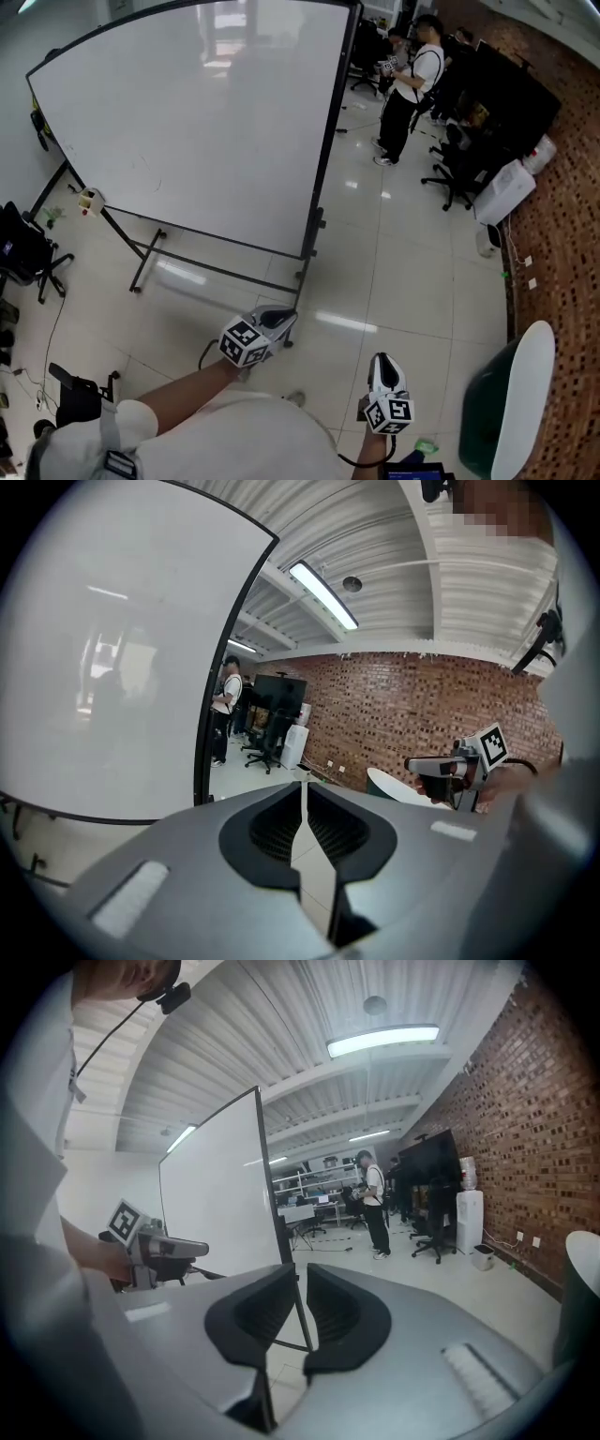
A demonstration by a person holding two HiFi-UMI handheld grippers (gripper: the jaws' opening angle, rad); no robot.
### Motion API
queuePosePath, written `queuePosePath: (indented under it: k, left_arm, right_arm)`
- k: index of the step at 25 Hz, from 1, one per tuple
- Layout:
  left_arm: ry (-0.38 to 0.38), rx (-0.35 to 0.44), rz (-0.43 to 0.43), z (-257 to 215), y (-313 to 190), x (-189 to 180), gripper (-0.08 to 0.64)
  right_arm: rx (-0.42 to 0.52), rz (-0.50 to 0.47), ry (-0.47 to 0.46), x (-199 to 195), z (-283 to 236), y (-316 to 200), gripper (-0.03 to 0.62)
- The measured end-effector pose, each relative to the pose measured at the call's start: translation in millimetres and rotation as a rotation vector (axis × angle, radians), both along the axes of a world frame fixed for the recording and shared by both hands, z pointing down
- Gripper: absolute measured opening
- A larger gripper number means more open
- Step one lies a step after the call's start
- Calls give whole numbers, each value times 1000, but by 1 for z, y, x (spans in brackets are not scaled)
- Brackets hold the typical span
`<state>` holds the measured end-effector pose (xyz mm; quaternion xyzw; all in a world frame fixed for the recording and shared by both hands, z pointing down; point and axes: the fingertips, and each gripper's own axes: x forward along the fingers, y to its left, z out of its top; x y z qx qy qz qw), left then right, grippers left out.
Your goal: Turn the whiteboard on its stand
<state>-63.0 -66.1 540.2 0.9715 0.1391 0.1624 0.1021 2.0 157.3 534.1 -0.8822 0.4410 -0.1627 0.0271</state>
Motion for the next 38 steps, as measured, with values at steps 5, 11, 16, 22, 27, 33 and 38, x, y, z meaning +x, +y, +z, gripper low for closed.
queuePosePath:
  k: [5,11,16,22,27,33,38]
  left_arm:
    - [-13,11,-63,5,12,9,38]
    - [-34,11,-140,14,18,13,38]
    - [-50,11,-175,14,14,18,39]
    - [-41,16,-200,10,-18,32,41]
    - [-29,17,-208,7,-53,45,41]
    - [9,20,-204,-2,-80,70,41]
    - [19,13,-210,2,-99,79,43]
  right_arm:
    - [13,-50,-5,22,5,10,31]
    - [22,-111,-23,44,15,14,31]
    - [26,-150,-36,65,17,2,31]
    - [39,-169,-39,86,11,-36,31]
    - [46,-179,-22,93,-4,-66,31]
    - [40,-158,-6,115,-10,-86,31]
    - [35,-157,-1,121,-9,-103,31]
